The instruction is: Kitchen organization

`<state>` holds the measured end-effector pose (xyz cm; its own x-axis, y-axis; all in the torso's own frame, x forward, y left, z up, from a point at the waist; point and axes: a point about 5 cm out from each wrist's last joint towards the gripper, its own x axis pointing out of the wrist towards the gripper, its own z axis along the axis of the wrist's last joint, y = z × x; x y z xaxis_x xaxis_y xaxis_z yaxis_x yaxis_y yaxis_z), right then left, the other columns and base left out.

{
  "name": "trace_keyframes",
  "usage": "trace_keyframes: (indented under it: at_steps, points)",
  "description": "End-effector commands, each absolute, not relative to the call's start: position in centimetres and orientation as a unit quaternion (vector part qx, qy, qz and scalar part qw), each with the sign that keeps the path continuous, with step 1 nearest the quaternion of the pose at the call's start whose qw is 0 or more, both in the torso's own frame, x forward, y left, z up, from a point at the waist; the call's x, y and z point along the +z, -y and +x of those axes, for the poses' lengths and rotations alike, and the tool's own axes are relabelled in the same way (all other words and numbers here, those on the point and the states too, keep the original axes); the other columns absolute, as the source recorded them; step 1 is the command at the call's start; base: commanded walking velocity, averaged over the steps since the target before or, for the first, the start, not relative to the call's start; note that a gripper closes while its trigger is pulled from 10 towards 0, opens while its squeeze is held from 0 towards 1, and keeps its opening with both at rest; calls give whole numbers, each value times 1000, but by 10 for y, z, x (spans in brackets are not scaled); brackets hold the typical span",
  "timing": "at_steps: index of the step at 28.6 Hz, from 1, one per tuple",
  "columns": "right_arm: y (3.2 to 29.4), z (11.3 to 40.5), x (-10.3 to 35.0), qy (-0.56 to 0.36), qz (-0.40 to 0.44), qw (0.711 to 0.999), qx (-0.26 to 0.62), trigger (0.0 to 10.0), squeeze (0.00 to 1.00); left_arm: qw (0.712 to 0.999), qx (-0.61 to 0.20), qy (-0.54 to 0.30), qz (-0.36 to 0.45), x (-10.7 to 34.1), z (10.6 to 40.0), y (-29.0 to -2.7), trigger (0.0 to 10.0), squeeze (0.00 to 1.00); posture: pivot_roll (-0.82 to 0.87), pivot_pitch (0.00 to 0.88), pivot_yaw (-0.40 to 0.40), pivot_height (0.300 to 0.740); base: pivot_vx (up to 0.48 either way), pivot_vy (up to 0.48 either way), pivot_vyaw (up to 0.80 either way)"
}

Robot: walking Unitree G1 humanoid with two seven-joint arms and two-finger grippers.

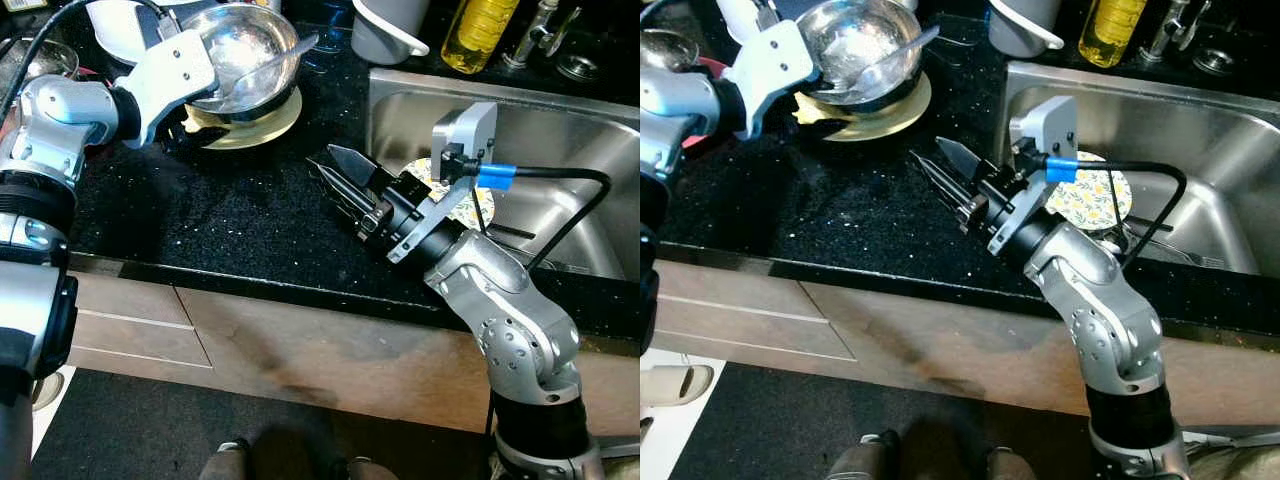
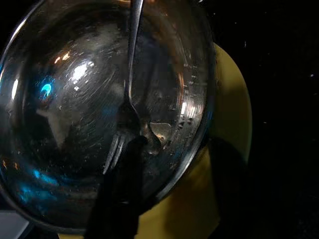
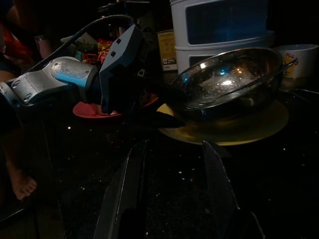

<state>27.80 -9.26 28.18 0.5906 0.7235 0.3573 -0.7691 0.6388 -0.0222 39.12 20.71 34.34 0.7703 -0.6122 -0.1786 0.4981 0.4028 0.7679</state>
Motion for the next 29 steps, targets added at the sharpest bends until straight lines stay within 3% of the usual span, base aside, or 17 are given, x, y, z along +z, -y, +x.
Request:
trace_keyframes:
  at_steps: [1,20,29]
  points:
    - [95,277,280,167,67,892,415,10000,0,833,-330,65,440,347,391,-208,0,0,15,192,-47,740,0,0,0]
    - [96,280,278,162,62,898,405,10000,0,833,-344,91,424,361,388,-206,0,0,20,190,-45,740,0,0,0]
    - [97,282,276,156,56,902,399,10000,0,827,-416,150,346,388,377,-192,0,0,25,188,-46,740,0,0,0]
